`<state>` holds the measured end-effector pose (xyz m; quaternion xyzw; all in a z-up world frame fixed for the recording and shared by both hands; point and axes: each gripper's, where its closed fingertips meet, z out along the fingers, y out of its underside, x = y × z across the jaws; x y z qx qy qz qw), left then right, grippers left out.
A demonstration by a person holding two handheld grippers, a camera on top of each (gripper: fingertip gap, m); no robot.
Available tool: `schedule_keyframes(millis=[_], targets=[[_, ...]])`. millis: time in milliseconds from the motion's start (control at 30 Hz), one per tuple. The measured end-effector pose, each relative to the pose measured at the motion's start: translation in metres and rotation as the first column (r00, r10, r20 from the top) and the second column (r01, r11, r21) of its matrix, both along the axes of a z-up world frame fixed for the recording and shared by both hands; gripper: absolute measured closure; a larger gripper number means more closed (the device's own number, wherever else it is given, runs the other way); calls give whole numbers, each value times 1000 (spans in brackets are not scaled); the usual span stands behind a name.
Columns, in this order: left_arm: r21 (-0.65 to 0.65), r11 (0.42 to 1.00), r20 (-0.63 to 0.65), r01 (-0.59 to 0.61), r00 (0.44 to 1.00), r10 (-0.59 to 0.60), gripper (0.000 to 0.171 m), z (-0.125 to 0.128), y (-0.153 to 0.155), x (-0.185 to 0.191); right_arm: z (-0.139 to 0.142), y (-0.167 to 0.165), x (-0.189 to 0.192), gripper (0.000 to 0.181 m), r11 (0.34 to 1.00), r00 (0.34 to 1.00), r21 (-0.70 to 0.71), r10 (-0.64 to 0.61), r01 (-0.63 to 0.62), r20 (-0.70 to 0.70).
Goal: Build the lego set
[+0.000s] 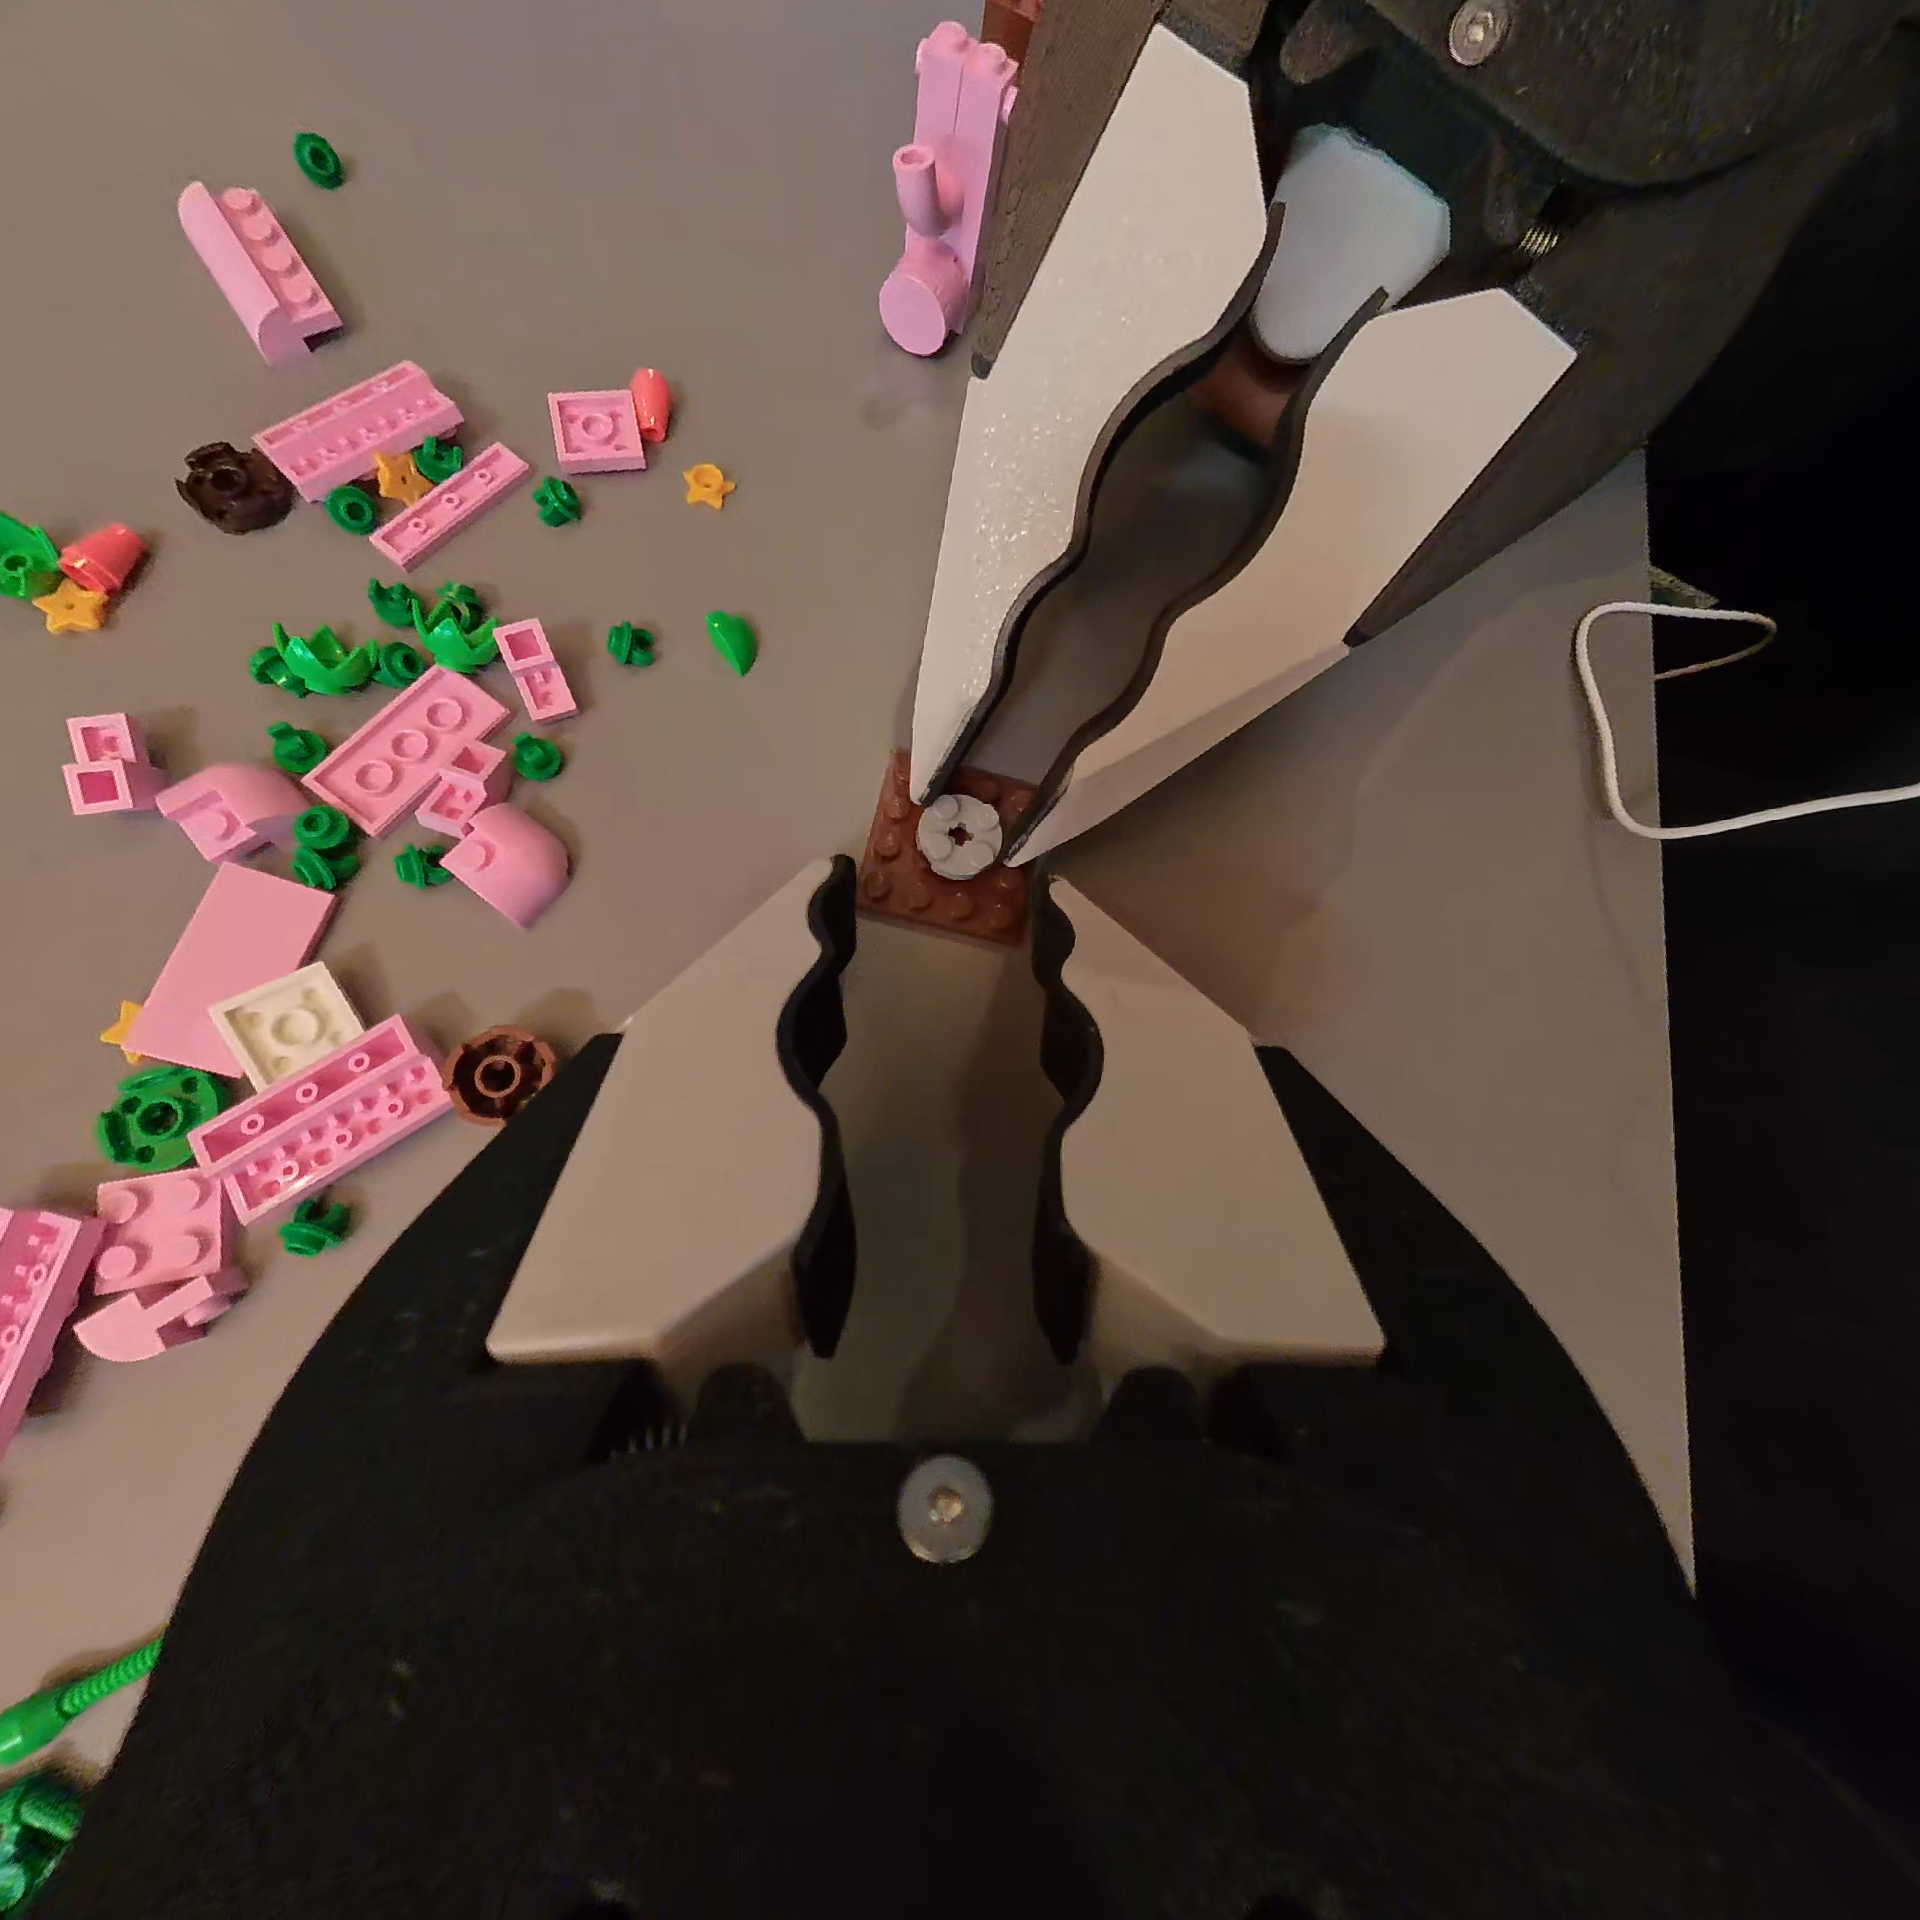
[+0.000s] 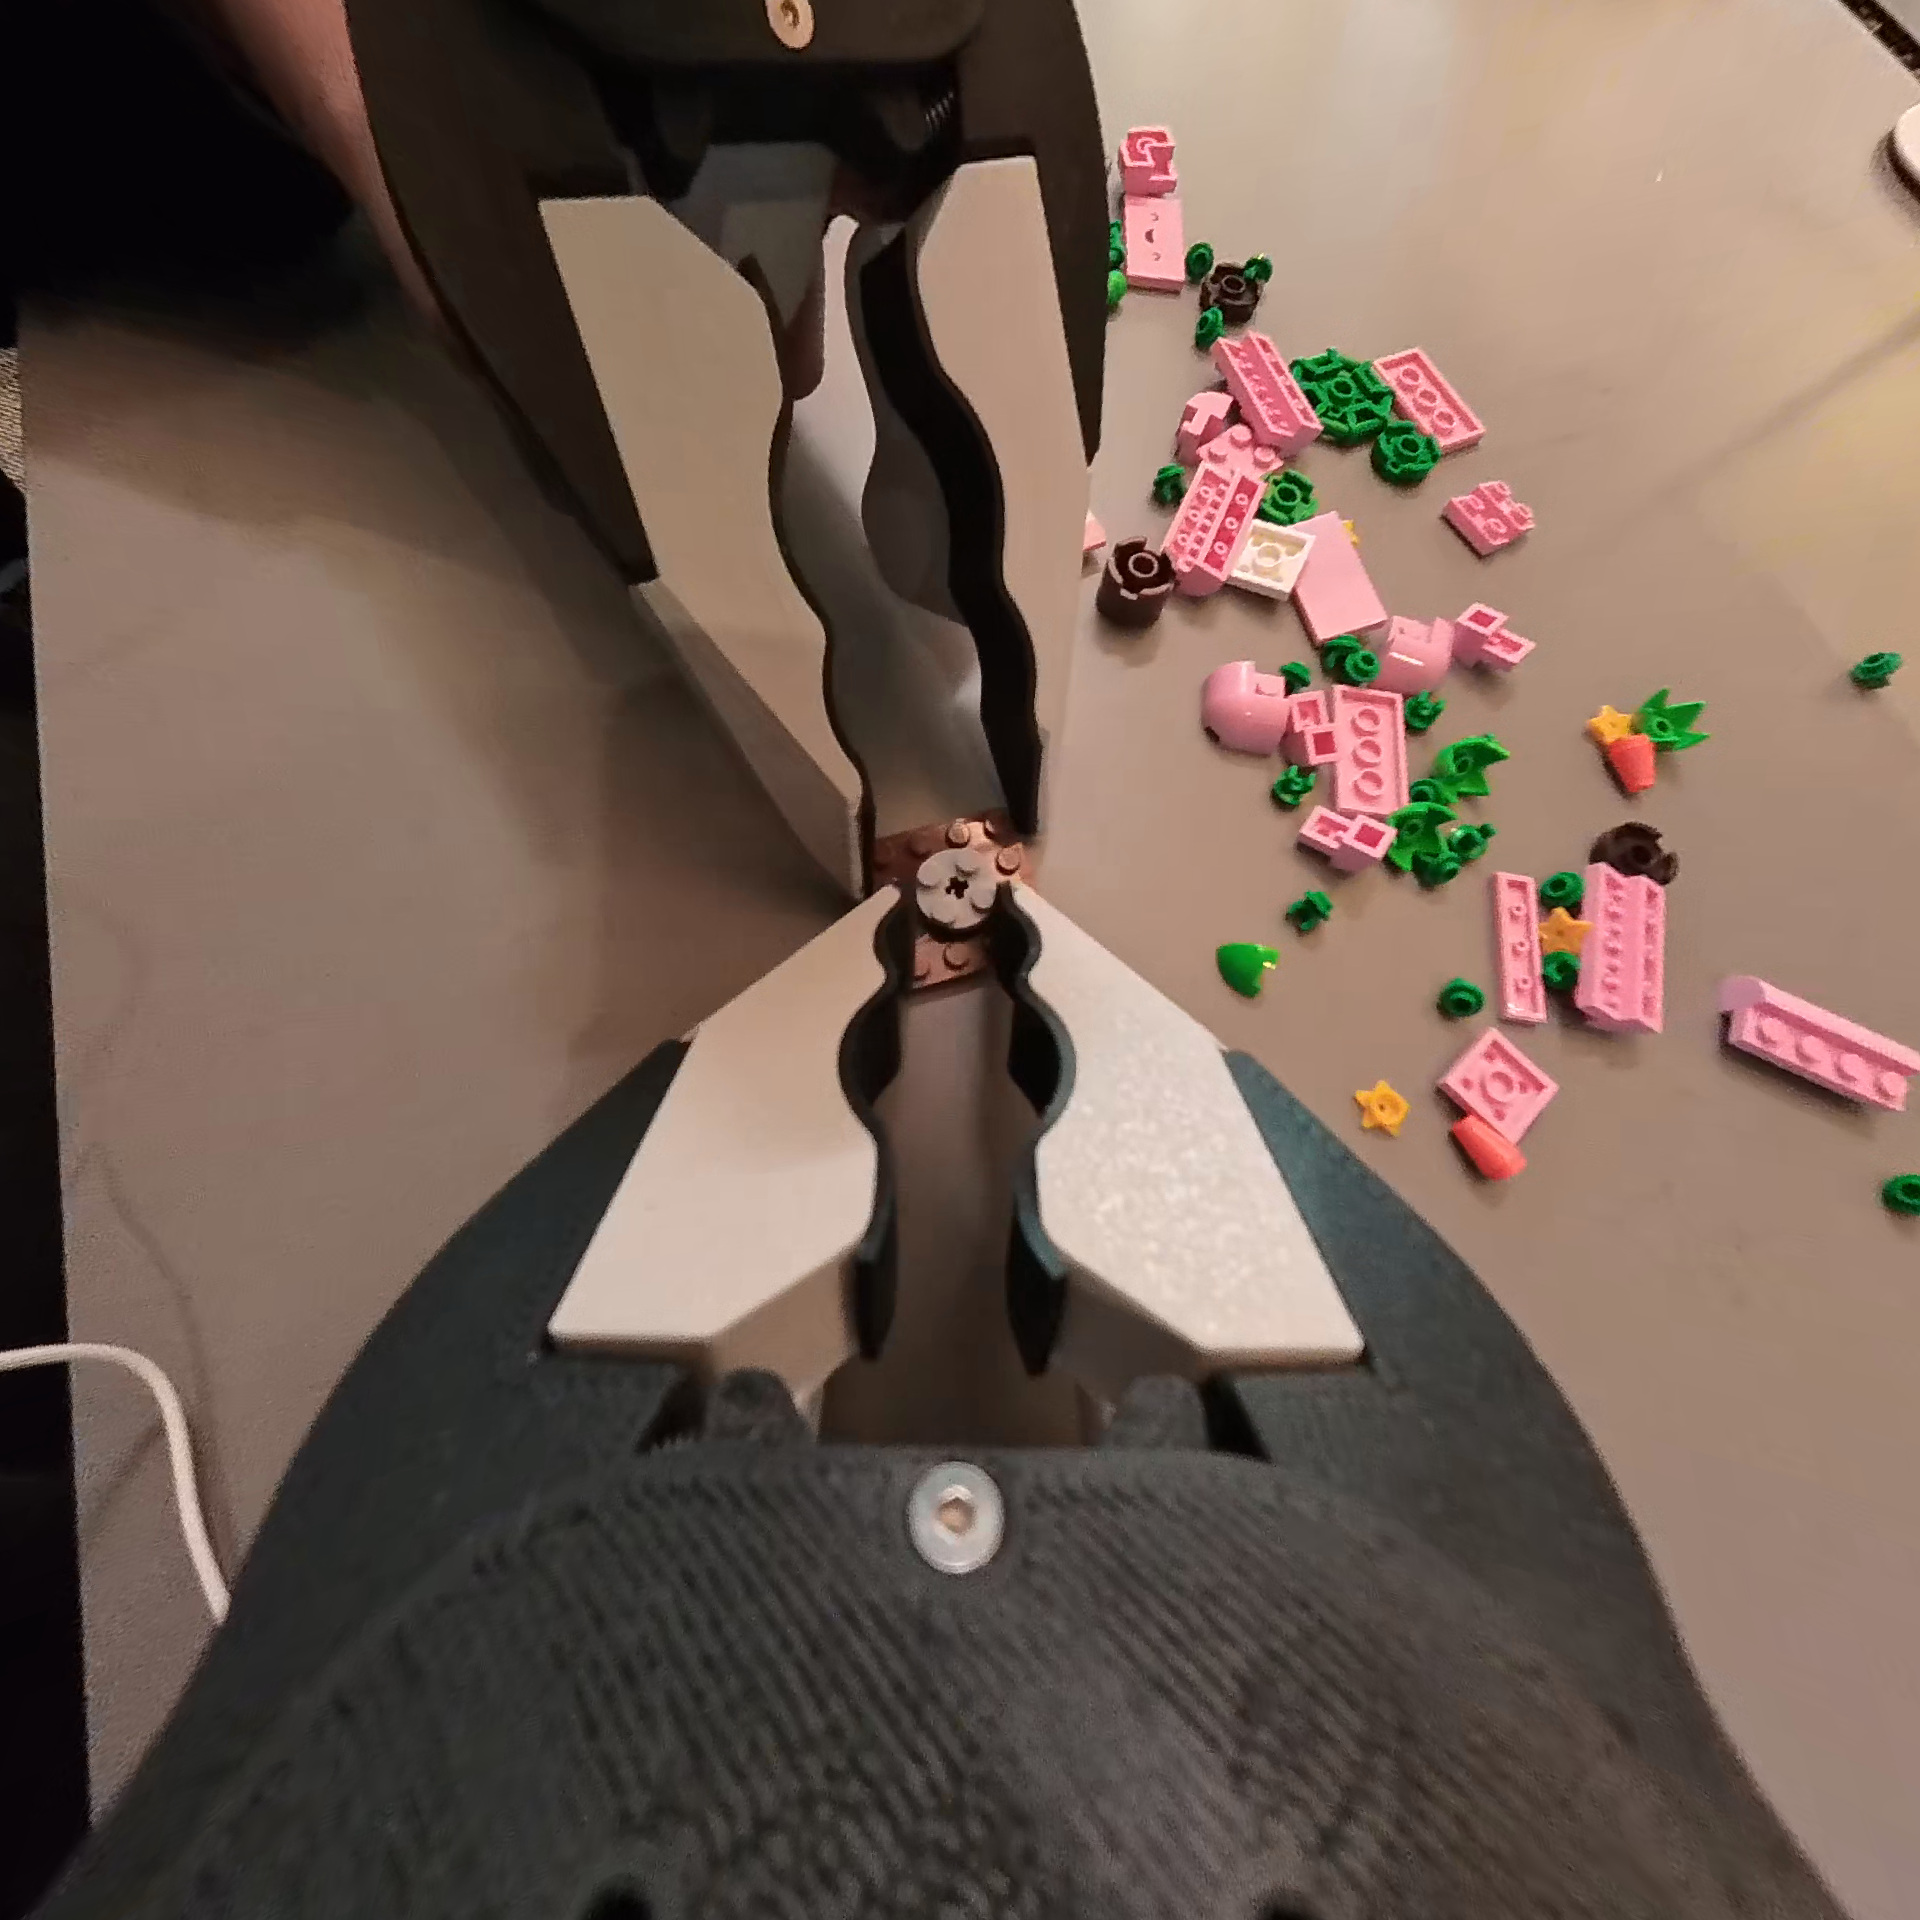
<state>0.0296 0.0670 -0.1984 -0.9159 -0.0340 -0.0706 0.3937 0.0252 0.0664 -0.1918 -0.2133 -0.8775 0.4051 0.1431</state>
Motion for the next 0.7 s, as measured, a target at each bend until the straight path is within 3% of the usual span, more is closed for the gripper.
schedule_keyframes(millis=[700], targets=[[-1,1000,-2,3,1000,-3,141,0,0,0,7,0,0,163,998,1000,-56,8,-8,4]])
